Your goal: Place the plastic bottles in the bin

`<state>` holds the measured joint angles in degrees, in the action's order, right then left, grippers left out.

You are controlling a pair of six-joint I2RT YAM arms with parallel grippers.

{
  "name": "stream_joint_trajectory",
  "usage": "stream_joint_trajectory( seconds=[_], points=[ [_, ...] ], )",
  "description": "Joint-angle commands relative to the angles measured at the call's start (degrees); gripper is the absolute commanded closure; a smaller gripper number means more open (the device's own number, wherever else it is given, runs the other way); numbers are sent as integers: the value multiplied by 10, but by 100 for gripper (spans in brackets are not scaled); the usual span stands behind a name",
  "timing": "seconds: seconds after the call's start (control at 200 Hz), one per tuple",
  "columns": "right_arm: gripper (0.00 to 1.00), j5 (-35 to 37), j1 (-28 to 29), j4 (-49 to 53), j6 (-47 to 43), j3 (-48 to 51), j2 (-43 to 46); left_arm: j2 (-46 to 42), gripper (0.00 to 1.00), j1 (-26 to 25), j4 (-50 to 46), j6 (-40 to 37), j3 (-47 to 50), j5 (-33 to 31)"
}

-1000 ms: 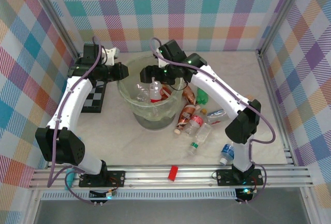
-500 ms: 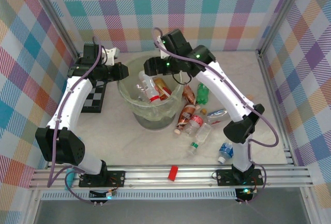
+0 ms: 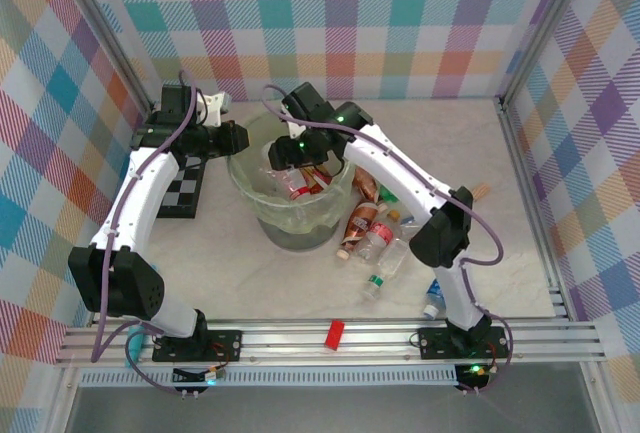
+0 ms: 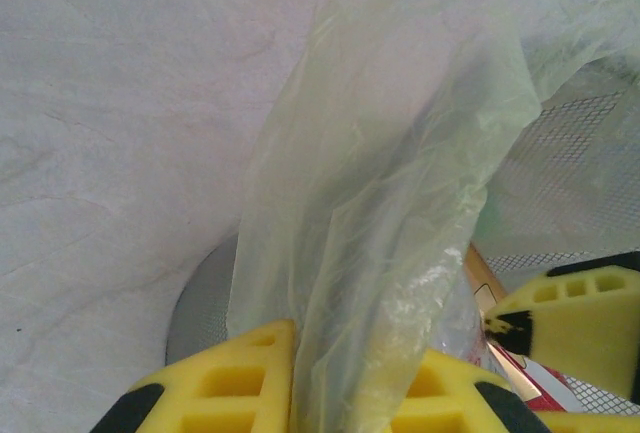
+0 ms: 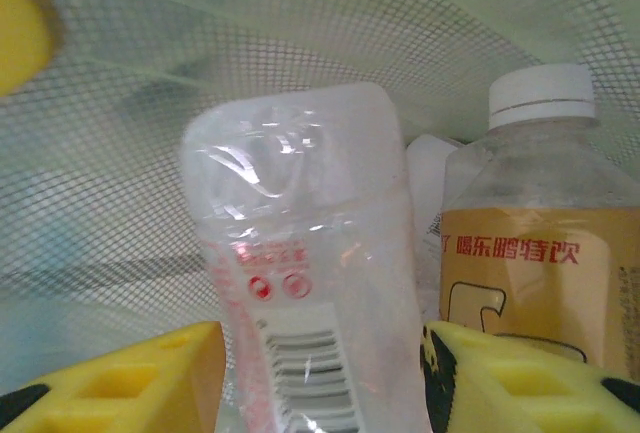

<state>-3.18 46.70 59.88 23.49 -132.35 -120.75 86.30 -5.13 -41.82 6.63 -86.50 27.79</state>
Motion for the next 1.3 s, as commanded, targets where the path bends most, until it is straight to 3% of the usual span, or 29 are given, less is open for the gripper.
stream_joint_trajectory(
  seconds=[0.0,0.155,0.285,0.495,0.685,0.835,0.965,1.295],
  points=[
    [44,24,3,27,2,-50,62,1,85,0,-5,20,3,15],
    [41,75,-10,62,4,-24,120,-2,85,0,-5,20,4,14],
    [41,90,-57,123,37,39,192,-6,85,0,-10,15,6,6],
    [38,122,-167,201,118,316,374,-5,84,1,-10,15,3,7],
    [26,116,-256,236,171,551,485,-2,84,2,-16,9,2,9],
    [14,92,-284,234,211,697,560,4,84,2,-27,2,-2,8],
    [0,89,-296,223,245,772,578,8,84,2,-20,7,0,13],
    [0,44,-327,71,268,894,560,6,84,2,-18,8,3,9]
  ],
)
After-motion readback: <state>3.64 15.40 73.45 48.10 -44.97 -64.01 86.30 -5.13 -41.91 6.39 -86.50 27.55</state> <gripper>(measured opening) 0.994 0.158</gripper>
